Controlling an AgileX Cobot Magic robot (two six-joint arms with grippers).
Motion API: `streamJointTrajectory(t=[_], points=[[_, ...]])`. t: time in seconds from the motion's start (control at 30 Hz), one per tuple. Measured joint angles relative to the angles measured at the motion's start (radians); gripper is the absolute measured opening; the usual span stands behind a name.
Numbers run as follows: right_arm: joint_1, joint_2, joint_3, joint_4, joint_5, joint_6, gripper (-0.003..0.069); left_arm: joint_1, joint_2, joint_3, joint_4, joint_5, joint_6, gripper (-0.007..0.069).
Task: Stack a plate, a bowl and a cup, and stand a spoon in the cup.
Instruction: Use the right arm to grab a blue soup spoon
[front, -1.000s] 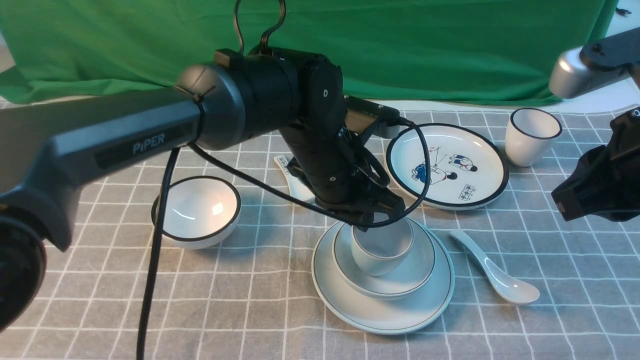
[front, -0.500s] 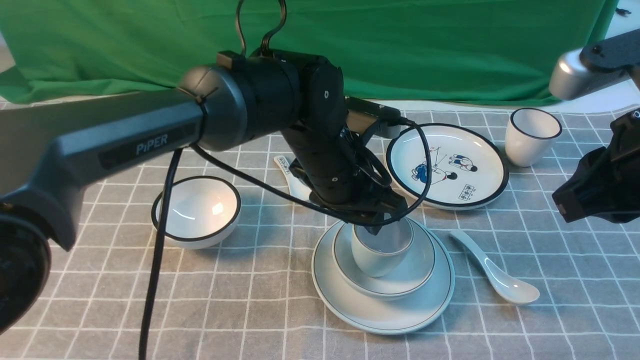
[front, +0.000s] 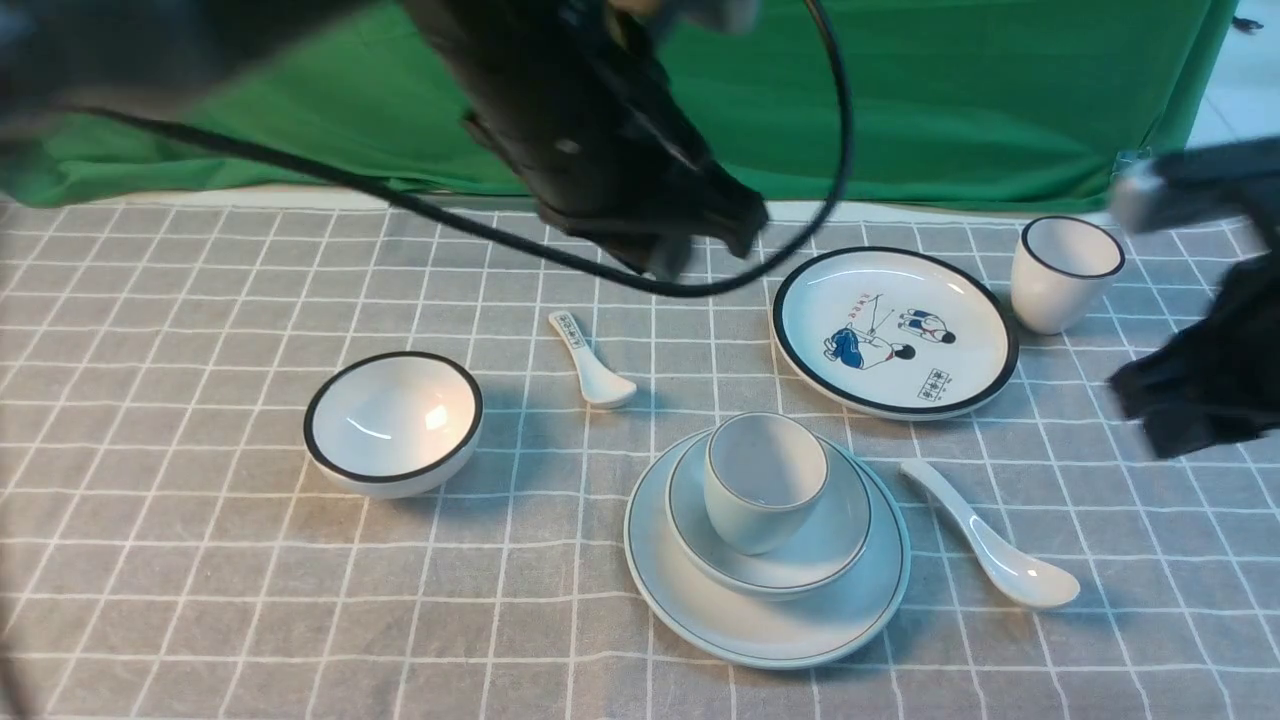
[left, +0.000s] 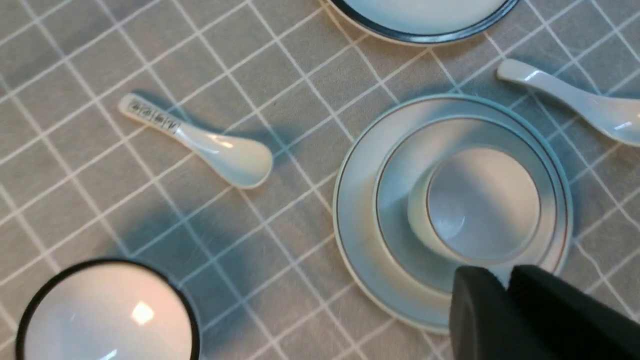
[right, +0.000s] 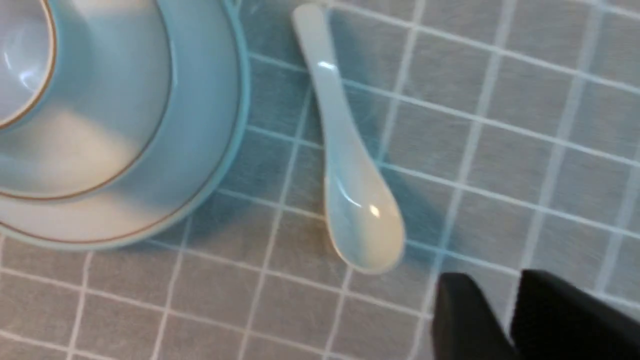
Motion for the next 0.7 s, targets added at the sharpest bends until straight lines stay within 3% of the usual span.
streamJointTrajectory(t=[0.13,0.2,0.4,0.7], points=[[0.042,0.155,-0.029,0.006,-0.074,-0.015,0.0439,0.0,-0.15,0.184,-0.015,-0.027,-0.02,0.0005],[0.06,0.209,-0.049,0.006,-0.108,-0.019,0.048,0.0,-0.225,0.297,-0.019,-0.071,-0.033,0.0005],[0.079,0.342,-0.105,0.007,-0.187,-0.039,0.0503,0.0,-0.401,0.545,-0.011,-0.18,-0.1,0.0005],[0.079,0.445,-0.118,0.007,-0.258,-0.039,0.0492,0.0,-0.545,0.651,0.079,-0.184,-0.202,0.0008]])
